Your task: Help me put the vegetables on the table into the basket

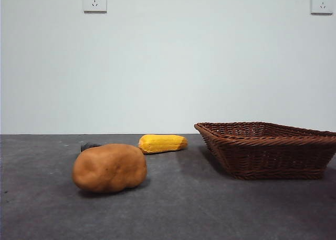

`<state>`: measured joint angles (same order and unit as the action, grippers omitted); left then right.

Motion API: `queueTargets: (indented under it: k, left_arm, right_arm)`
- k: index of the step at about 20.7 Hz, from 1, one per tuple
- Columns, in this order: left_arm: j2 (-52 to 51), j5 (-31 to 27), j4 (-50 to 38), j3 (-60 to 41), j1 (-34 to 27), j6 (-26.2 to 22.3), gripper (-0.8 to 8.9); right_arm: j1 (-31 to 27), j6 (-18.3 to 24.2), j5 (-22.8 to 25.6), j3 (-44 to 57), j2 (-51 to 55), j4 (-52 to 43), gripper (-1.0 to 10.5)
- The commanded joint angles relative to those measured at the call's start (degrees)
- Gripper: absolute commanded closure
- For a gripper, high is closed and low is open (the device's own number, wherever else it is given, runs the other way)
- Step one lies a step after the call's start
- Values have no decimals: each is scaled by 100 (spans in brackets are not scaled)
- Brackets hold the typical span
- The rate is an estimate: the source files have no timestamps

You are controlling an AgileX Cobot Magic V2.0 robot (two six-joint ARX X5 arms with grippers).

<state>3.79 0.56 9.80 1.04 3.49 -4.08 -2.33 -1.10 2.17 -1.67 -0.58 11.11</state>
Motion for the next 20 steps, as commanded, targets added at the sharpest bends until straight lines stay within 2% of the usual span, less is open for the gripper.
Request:
queueTargets:
  k: [1,4,9,11,17,20]
  left_arm:
    - [7,-11,-46,-61,-17,-61,817]
    - [7,-7,-68,-59,-17,55,817]
    - [7,-11,-153,-61,-17,675,817]
    - [7,-11,-170,-61,-17,734,817]
    - [9,2,-48,-35,-17,787,818]
    - [33,-13,4,13,-17,1132,819]
  right_arm:
    - [-11,-35,24,68,9,-28,945]
    - [-9,-37,20,68,9,-35,946]
    - [-9,-42,17,68,9,-52,946]
    - [-9,-98,-9,68,9,-37,946]
    - [-9,-1071,-133,68,-4,-4,946]
    - [-9,-1626,-131,68,-4,-37,946]
